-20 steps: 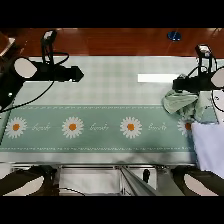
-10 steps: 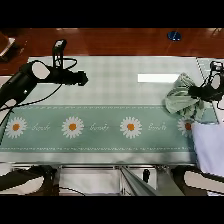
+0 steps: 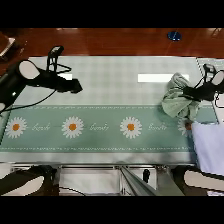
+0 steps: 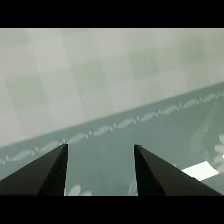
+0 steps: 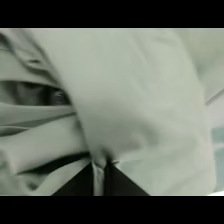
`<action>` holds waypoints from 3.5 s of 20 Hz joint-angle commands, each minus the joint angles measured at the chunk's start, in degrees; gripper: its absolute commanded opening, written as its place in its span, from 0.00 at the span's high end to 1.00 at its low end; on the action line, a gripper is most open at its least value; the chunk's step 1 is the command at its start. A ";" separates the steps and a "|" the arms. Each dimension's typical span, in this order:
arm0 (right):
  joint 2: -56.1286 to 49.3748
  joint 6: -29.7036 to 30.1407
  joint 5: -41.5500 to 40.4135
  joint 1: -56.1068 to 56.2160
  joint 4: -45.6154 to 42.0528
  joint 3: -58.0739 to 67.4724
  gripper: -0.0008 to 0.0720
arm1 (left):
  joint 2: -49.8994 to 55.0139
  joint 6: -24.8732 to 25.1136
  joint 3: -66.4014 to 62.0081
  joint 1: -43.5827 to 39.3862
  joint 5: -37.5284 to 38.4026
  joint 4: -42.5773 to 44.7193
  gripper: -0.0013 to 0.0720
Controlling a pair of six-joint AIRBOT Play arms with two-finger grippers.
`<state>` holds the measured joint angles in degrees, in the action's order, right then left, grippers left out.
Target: Fold the shirts.
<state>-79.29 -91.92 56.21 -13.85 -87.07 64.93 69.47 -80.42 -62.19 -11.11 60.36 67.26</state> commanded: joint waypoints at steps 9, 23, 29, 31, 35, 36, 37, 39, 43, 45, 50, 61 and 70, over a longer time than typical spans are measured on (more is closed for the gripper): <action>27.91 9.31 0.61 14.49 12.76 28.04 0.96 | -36.85 -0.26 27.61 0.39 -5.22 -2.78 0.29; 20.31 4.66 -5.92 47.80 25.35 -1.31 0.95 | -36.87 -5.38 27.63 0.37 -18.21 -6.88 0.29; 1.70 0.66 -13.68 53.13 31.71 -1.95 0.42 | -34.64 -5.40 27.63 0.37 -11.82 -7.78 0.29; 2.73 1.25 -8.15 47.25 30.97 0.42 0.42 | -33.40 -5.38 27.63 0.46 -6.95 -7.74 0.29; 16.35 0.39 7.43 25.18 15.76 0.63 0.43 | -33.00 -5.35 27.71 3.21 1.05 -7.28 0.29; 20.70 -0.55 9.44 19.39 10.82 -1.55 0.43 | -32.76 -5.38 28.04 4.13 2.71 -7.65 0.29; 25.49 -1.05 10.25 13.07 6.73 -5.29 0.43 | -32.09 -5.07 28.98 4.61 4.20 -9.66 0.29; 33.79 -1.79 9.09 1.18 5.22 -15.82 0.43 | -29.40 1.07 33.42 3.65 2.84 -20.06 0.29; 43.52 6.25 9.46 -13.44 20.96 -36.02 0.43 | -21.38 10.43 41.24 -6.12 -14.93 -33.00 0.29; 45.31 6.49 9.14 -13.84 25.49 -41.11 0.43 | -15.80 11.50 40.22 -12.66 -19.23 -34.32 0.29; 45.29 7.56 9.97 -13.84 26.91 -42.80 0.43 | -3.41 11.41 35.01 -19.61 -19.89 -34.32 0.29; 45.29 5.42 15.12 -9.88 28.28 -47.69 0.43 | 9.60 12.63 21.99 -19.58 -11.98 -34.34 0.95; 30.47 0.35 3.13 9.38 32.57 -47.67 0.43 | 9.53 12.90 18.97 -19.56 -9.64 -34.32 0.95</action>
<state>-43.59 -90.26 65.89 -9.72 -57.87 17.37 78.91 -67.66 -42.63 -30.65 49.52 32.99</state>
